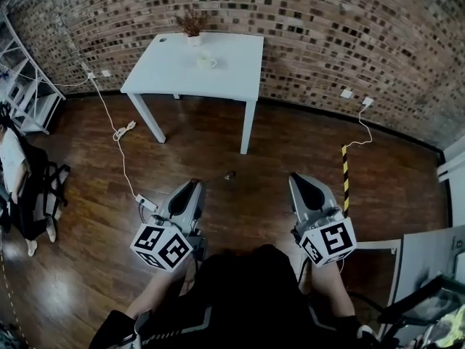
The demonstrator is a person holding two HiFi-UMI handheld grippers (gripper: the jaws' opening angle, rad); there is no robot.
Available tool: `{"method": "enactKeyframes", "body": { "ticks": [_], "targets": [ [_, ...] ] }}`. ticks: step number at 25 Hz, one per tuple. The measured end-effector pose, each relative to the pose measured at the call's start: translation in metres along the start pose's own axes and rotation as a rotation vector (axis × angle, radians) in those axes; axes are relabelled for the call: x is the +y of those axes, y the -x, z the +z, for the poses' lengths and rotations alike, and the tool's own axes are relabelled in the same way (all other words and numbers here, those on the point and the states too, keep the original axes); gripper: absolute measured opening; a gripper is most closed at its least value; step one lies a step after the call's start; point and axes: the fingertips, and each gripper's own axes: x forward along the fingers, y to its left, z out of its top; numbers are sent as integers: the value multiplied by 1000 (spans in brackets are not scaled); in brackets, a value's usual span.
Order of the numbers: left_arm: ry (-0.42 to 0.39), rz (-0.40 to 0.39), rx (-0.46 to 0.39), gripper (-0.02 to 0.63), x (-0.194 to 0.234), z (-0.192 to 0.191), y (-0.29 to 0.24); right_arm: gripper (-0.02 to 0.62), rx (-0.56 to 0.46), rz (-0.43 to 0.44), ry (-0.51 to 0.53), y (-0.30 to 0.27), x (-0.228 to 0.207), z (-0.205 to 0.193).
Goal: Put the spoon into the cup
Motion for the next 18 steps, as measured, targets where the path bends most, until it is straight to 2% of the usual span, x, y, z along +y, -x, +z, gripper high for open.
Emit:
{"method": "enactKeyframes", "body": {
  "ticks": [6, 10, 18],
  "targets": [
    [7, 34, -13, 40, 9, 7, -59, 6, -20, 36, 16, -40, -47, 1],
    [-3, 47, -18, 40, 0, 13, -91, 6, -46, 71, 29, -61, -77, 12],
    [-29, 95, -19, 40, -1, 26, -149, 6, -52, 126, 2, -94, -129, 11]
  ]
}}
